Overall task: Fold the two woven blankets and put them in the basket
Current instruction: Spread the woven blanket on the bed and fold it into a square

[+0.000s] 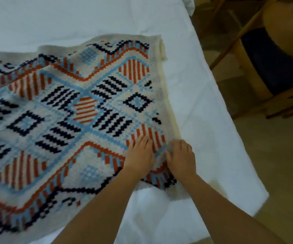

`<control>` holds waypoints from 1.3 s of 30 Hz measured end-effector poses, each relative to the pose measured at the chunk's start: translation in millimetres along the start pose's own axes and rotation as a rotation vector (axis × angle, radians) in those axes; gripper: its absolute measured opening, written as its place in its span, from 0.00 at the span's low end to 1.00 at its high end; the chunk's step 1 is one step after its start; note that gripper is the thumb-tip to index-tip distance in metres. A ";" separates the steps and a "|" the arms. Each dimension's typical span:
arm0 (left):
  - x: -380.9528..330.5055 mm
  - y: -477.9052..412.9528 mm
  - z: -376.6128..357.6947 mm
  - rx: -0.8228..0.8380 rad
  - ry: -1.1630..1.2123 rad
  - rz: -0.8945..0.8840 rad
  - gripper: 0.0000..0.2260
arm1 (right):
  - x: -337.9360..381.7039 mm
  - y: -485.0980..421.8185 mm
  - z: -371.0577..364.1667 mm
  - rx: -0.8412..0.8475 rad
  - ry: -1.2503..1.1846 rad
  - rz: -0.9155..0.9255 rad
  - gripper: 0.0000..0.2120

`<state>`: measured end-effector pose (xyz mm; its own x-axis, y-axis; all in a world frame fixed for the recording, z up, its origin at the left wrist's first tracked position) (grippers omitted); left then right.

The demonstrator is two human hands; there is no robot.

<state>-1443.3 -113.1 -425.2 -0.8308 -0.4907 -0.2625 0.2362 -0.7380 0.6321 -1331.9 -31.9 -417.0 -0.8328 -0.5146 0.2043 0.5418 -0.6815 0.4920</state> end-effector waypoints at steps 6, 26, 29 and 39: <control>-55.6 71.7 -46.2 -0.233 0.075 -0.026 0.20 | -58.8 71.9 -38.7 0.189 -0.103 -0.172 0.30; -12.9 104.1 -98.0 -0.193 -0.118 0.339 0.17 | -78.7 97.8 -36.3 0.044 -0.126 -0.173 0.08; -28.1 132.8 -112.2 -0.143 -0.134 0.233 0.14 | -94.3 109.7 -25.2 -0.003 -0.183 -0.203 0.08; -58.9 145.9 -93.5 -0.227 0.227 0.226 0.10 | -68.2 126.9 -10.4 -0.079 -0.274 -0.037 0.08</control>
<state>-1312.8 -235.2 -385.7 -0.6185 -0.7238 -0.3059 0.5268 -0.6708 0.5221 -1205.2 -88.7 -377.2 -0.8462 -0.3358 0.4136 0.5085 -0.7410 0.4386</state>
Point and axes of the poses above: each hand's wrist, its own y-axis away from the middle knuckle, its own z-axis out of the back of the hand, x = y × z, the point moved 5 cm from there along -y, towards the middle knuckle, and after that the axes turned 12 degrees about x, right-handed, at the moved point
